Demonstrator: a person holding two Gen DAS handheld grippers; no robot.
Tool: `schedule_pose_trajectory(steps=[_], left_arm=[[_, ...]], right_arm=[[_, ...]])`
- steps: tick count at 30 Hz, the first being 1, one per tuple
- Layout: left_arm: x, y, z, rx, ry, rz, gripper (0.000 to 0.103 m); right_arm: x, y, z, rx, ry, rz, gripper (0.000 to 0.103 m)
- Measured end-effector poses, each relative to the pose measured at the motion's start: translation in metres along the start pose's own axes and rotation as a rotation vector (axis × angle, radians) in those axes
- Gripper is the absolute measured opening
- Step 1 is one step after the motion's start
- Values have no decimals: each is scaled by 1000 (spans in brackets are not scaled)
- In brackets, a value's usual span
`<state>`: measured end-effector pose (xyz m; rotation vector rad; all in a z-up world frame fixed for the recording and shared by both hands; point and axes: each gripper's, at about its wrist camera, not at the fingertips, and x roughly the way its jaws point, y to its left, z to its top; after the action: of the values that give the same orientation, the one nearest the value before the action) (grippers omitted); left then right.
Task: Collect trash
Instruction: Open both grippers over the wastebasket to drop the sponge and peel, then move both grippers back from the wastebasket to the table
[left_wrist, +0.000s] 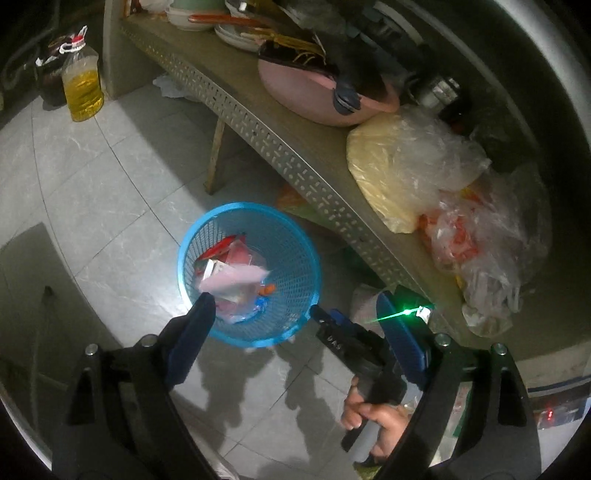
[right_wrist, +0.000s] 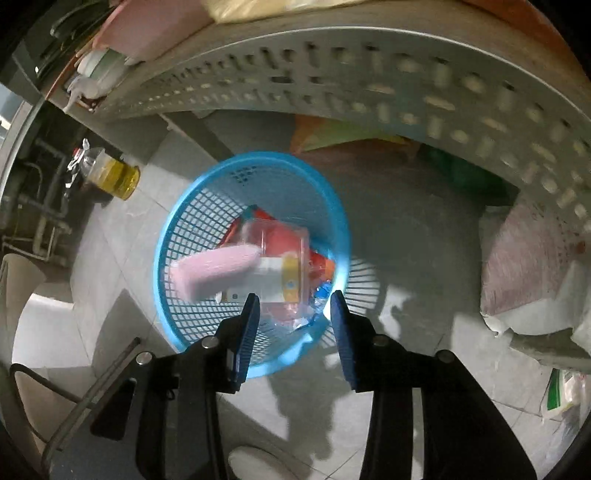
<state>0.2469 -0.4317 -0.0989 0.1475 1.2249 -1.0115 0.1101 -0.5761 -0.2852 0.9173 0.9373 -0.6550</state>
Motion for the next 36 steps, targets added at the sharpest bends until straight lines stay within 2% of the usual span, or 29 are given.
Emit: schedule_pose_trajectory(steps=[6, 12, 19, 27, 32, 36], left_arm=[[-39, 3, -13, 13, -51, 2, 85], [-87, 0, -35, 20, -107, 2, 85], [-150, -4, -81, 27, -199, -10, 85], [-213, 3, -146, 39, -303, 36, 85], [-247, 17, -188, 36, -361, 70, 85], [-269, 35, -217, -4, -391, 90, 85]], right_arm=[[-24, 1, -15, -39, -42, 4, 40], [-66, 15, -36, -81, -99, 39, 49], [-123, 37, -72, -176, -141, 91, 59], [-186, 47, -105, -246, -196, 153, 64], [-212, 62, -124, -285, -195, 191, 64], [-229, 85, -148, -355, -177, 227, 70]])
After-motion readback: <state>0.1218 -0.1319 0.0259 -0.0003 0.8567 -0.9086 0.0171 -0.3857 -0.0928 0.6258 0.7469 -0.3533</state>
